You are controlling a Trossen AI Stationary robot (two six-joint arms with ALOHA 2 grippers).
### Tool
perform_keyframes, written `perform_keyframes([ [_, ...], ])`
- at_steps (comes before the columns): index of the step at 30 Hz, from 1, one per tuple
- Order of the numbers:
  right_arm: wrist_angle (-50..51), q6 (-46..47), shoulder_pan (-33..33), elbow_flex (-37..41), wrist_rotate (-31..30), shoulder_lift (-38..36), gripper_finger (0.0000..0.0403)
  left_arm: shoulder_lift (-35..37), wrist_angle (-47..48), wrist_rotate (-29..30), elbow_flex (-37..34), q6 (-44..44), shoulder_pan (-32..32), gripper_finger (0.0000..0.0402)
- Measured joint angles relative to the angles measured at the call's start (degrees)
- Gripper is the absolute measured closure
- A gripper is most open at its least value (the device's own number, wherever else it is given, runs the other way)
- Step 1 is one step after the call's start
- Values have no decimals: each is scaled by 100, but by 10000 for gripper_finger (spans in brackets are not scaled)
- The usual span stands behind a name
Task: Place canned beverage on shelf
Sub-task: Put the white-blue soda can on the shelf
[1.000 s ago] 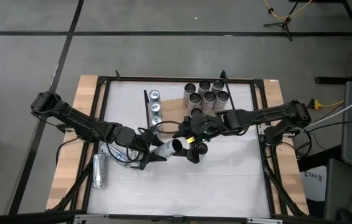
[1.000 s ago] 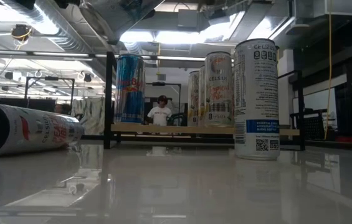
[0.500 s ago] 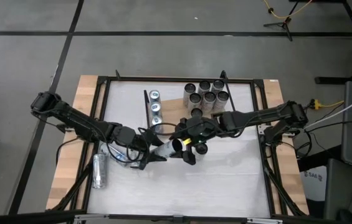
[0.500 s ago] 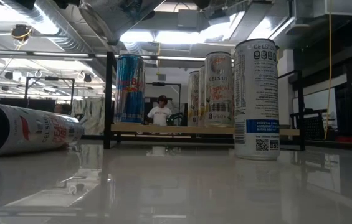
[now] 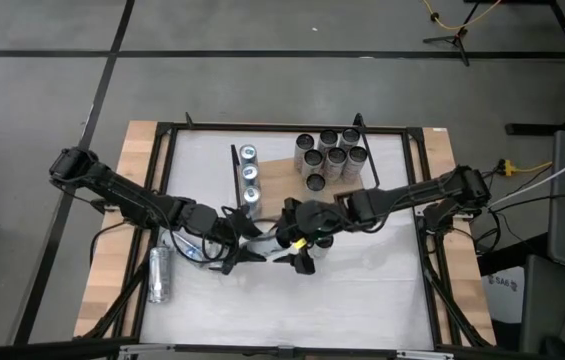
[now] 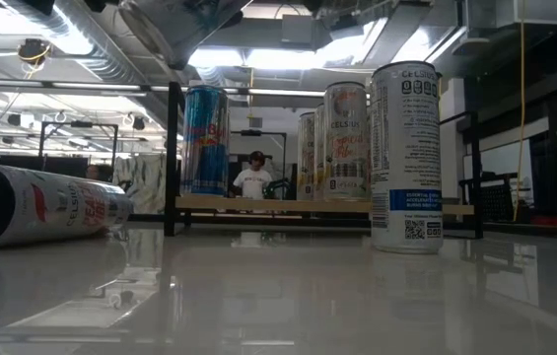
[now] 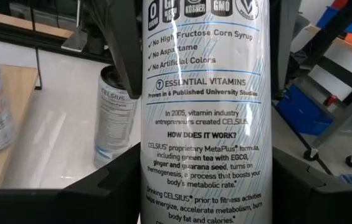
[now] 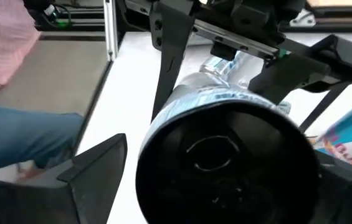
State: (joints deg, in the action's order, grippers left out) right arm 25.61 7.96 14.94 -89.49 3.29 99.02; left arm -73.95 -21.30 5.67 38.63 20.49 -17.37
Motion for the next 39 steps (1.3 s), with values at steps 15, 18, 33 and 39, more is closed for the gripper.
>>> perform_keyframes([
  [15, -50, -258, 48, 0, -380, 2, 40, 4, 26, -52, 0, 100, 11, 164],
  [18, -44, -297, 48, 0, -389, 2, 40, 4, 24, -52, 0, 164, 11, 164],
  [33, -70, -533, 46, 0, -376, 2, 104, 4, 26, -211, 0, 163, 9, 164],
  [39, -66, -540, 41, 0, -374, 1, 155, 2, 28, -222, 0, 147, 4, 161],
])
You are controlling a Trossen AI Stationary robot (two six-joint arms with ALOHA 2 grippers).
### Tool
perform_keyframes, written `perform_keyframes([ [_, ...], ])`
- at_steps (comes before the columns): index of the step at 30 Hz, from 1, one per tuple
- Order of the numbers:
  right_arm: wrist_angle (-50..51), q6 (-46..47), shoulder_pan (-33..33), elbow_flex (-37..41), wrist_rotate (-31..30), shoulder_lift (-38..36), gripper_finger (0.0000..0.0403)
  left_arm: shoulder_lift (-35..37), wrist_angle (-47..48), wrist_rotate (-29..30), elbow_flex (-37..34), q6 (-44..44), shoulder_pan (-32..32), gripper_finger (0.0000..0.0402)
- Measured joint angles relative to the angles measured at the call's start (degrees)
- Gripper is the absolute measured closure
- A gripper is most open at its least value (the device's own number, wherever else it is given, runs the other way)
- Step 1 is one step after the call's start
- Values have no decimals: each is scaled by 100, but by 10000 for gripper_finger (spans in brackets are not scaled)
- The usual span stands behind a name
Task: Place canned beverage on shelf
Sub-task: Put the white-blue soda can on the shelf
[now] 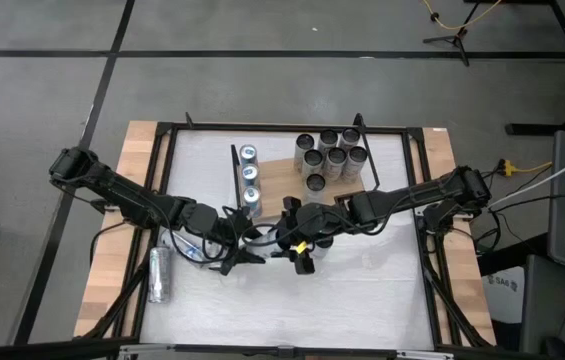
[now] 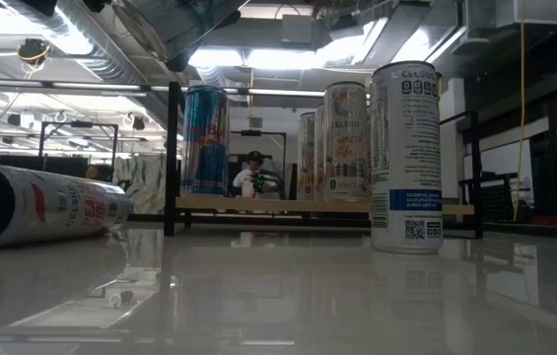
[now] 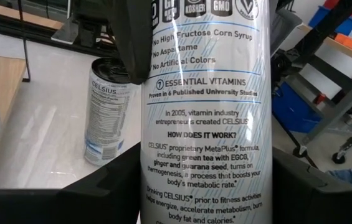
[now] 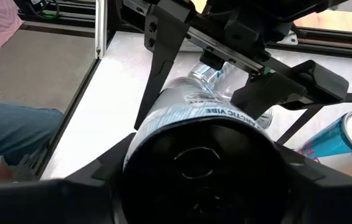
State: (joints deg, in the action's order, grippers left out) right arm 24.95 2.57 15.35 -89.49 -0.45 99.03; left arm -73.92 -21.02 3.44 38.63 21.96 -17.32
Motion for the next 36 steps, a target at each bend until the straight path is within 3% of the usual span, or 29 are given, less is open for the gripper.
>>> perform_keyframes([
  [11, 63, 15, -1, 0, 212, 2, 154, 1, -45, 22, 0, 17, 1, 110],
  [24, 284, 13, -2, 0, 536, 4, 155, 1, -22, -22, 0, -4, 2, 106],
  [36, 1361, 44, 11, -113, 968, 4, 155, 1, -7, 48, 0, -5, 7, 105],
])
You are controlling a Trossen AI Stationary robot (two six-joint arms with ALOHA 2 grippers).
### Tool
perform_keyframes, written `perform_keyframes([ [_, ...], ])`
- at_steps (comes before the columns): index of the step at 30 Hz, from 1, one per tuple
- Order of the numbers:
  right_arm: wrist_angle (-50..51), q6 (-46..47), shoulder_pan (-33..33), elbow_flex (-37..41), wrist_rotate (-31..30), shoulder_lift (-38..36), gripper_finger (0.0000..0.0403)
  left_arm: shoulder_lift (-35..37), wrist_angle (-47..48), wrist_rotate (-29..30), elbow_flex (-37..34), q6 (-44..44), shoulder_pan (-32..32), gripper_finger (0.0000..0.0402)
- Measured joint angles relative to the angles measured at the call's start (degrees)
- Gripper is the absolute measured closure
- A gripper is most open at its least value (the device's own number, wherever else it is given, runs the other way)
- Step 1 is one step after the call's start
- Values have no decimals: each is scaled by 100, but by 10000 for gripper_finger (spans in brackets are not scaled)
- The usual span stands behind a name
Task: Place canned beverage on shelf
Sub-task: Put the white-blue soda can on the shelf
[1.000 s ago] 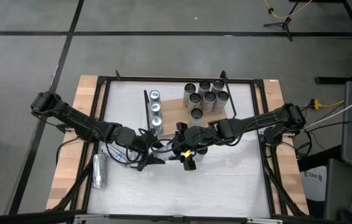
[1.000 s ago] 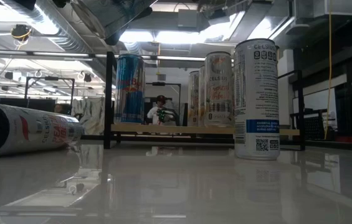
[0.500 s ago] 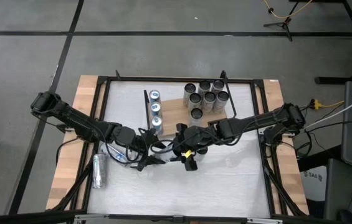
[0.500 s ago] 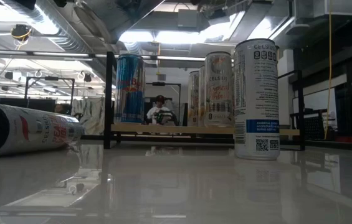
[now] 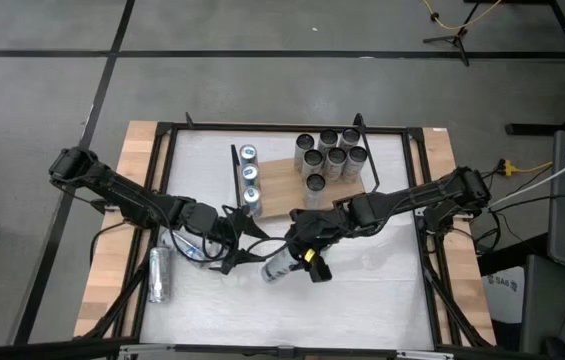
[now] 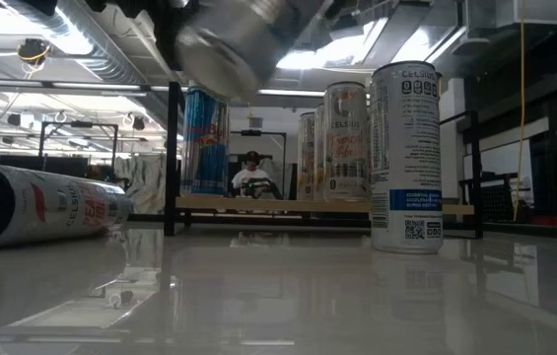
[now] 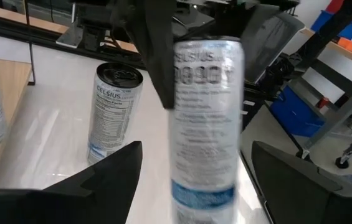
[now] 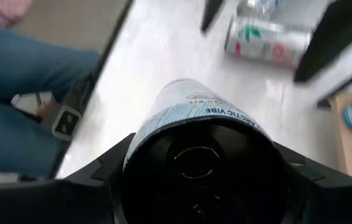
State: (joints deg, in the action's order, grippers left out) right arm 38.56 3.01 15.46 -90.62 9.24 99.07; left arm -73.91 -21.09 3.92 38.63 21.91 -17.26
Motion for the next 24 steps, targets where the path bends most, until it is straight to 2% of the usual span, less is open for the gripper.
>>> perform_keyframes([
  [7, 1234, -64, -7, -804, -198, 0, 155, 0, 3, 176, 0, 2, 0, 105],
  [15, 2075, -349, -227, -1668, -332, -2, 155, 0, 3, 350, 0, 4, 0, 105],
  [24, 2388, -1009, -933, -1856, -365, -11, 155, 0, 3, 350, 0, 4, -2, 105],
])
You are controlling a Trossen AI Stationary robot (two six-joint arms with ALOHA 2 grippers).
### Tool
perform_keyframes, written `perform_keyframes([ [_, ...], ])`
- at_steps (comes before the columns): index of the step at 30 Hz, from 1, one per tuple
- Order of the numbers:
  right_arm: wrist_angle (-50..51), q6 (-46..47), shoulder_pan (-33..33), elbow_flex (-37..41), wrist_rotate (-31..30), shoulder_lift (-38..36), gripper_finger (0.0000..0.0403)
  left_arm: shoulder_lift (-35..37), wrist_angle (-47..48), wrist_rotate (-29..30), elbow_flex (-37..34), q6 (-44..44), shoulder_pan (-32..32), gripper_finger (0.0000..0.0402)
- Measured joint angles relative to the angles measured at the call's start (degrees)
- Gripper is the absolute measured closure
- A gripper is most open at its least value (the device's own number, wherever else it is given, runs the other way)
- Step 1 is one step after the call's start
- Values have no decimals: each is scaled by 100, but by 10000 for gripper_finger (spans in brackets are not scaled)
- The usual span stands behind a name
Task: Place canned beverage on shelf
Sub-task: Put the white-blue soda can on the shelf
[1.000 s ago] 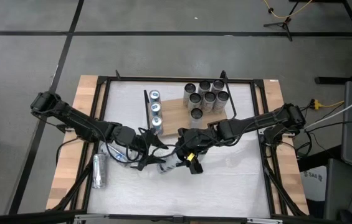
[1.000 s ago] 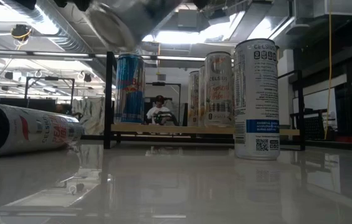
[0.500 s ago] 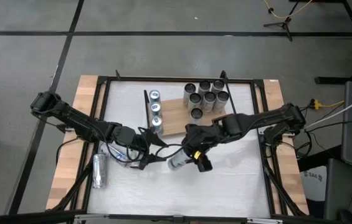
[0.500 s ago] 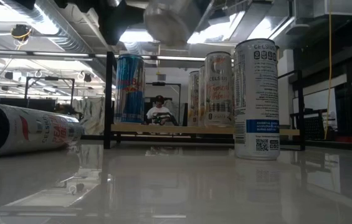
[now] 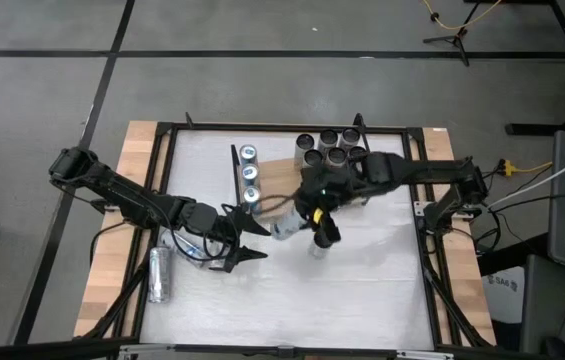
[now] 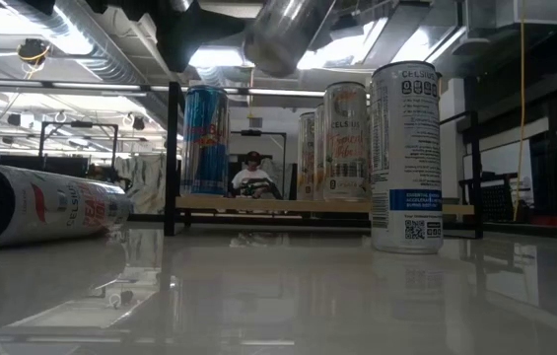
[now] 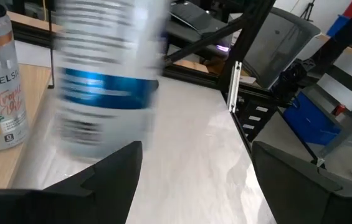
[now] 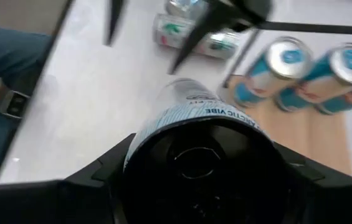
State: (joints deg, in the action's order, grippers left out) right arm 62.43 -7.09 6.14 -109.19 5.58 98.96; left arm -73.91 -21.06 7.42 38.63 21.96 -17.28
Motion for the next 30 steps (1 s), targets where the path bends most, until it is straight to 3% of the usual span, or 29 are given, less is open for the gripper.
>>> perform_keyframes([
  [16, 44, -1576, -1502, 2, 95, 165, 155, -2, 0, 0, 0, 0, 0, 105],
  [30, 22, -2438, -2062, 4, 302, 860, 155, -2, 4, 110, 0, -2, 0, 105],
])
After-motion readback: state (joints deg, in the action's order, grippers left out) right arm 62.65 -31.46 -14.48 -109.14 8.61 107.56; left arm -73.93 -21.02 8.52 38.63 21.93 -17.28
